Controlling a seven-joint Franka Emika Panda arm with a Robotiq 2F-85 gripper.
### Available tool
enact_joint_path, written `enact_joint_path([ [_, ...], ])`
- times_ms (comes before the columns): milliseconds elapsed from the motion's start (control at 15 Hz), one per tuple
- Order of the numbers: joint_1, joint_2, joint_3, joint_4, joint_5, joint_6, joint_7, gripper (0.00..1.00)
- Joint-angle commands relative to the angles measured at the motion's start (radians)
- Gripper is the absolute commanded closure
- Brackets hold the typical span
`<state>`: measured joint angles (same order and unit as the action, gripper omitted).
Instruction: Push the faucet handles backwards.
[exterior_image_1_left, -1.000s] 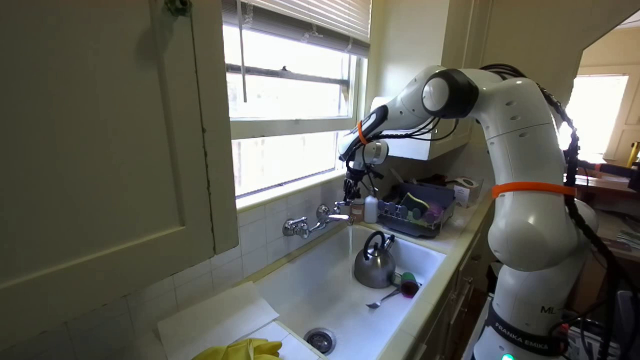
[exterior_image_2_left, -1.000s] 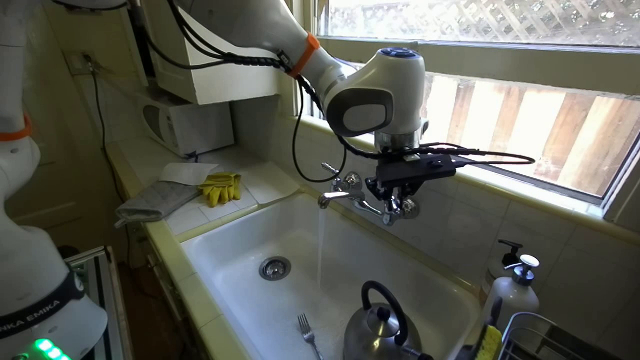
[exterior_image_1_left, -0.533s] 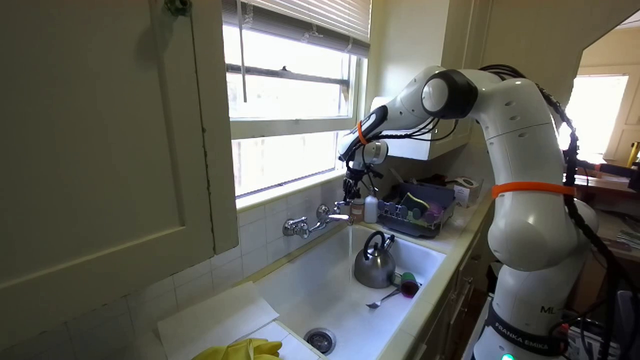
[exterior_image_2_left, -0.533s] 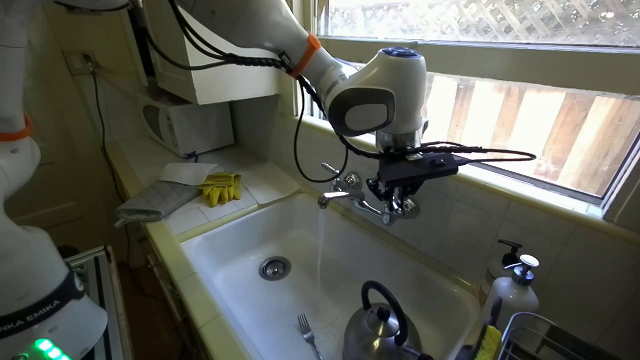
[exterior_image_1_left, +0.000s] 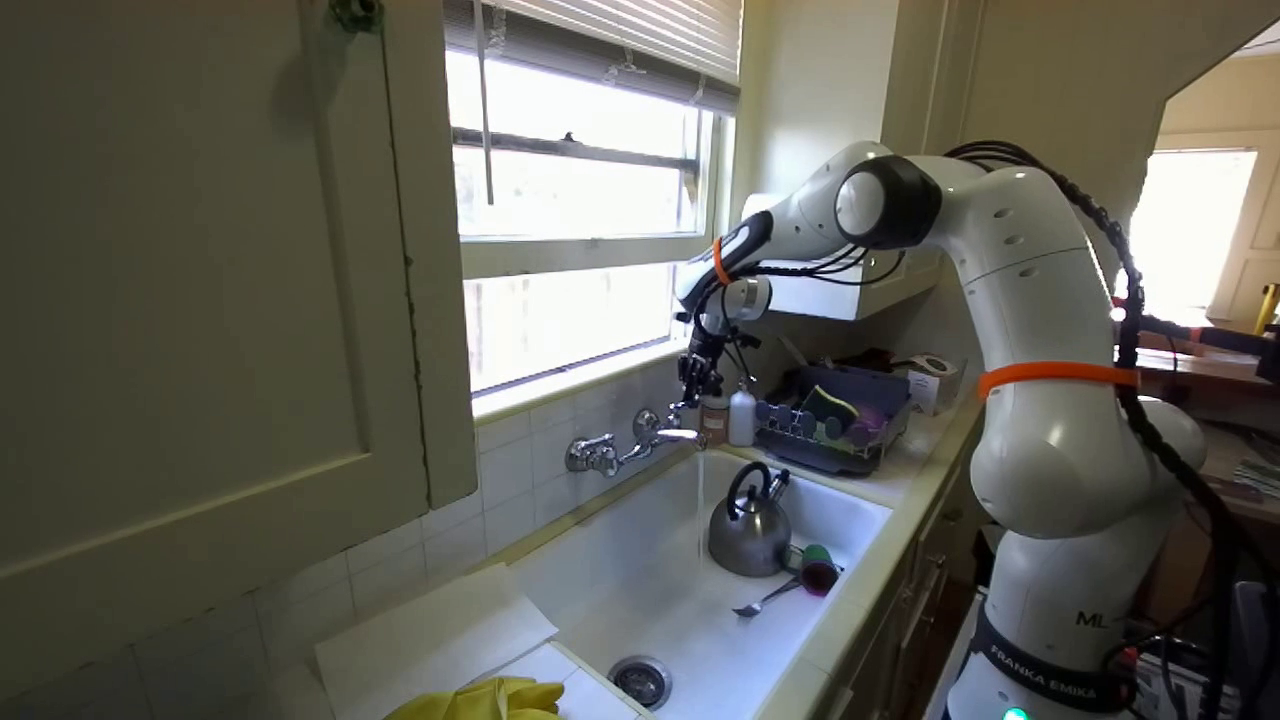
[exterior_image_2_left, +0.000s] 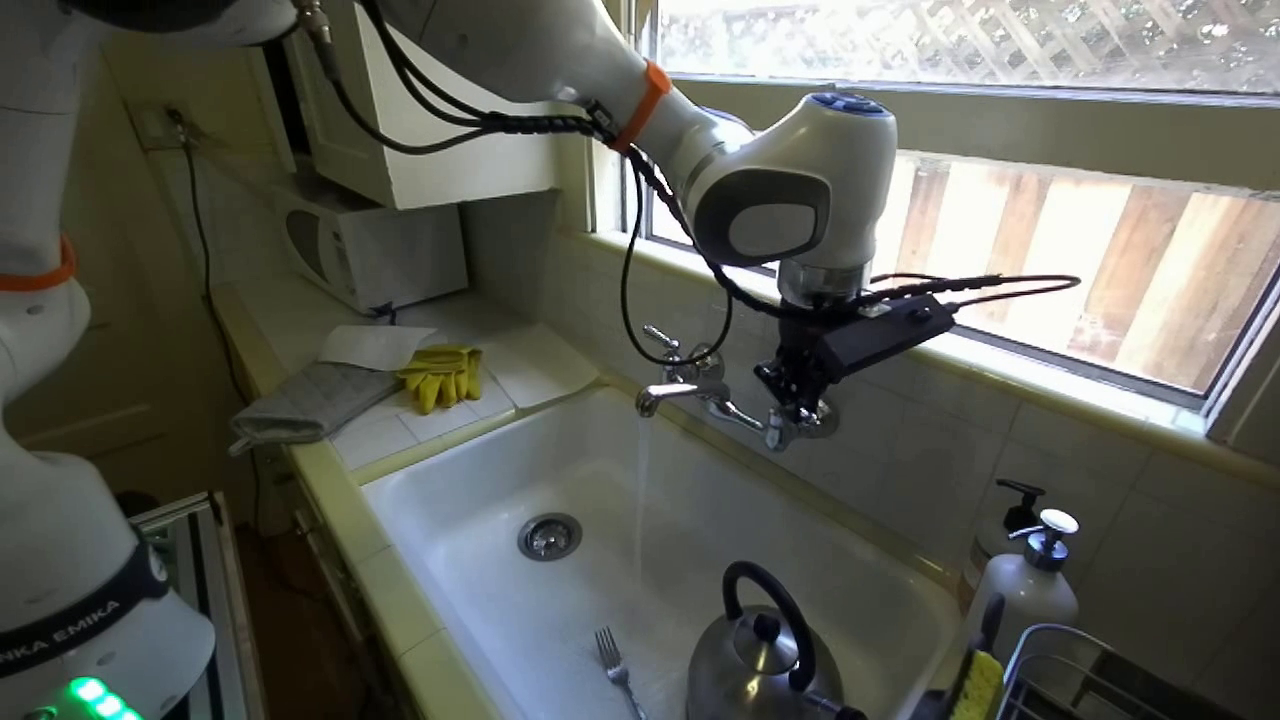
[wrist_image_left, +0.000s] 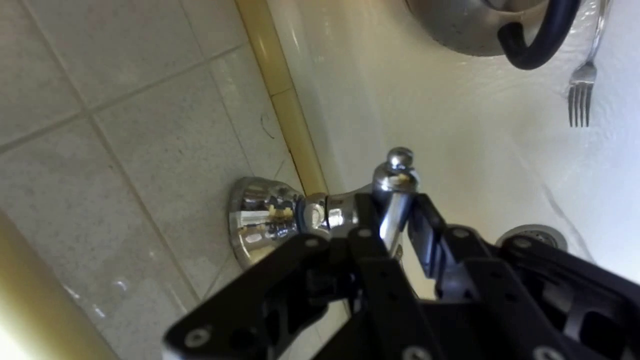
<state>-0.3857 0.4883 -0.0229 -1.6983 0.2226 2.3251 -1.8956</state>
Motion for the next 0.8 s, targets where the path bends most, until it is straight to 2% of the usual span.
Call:
enact_joint_path([
  [0,-0.008,0.079,-0.009,0.134,-0.071,-0.112,-0.133,0.94],
  [267,0.018,0.118,-0.011,0.206,-0.142,-0.146,-0.218,0.94],
  [733,0.04,0.137,-0.01,0.233,-0.203,-0.119,-0.313,0.94],
])
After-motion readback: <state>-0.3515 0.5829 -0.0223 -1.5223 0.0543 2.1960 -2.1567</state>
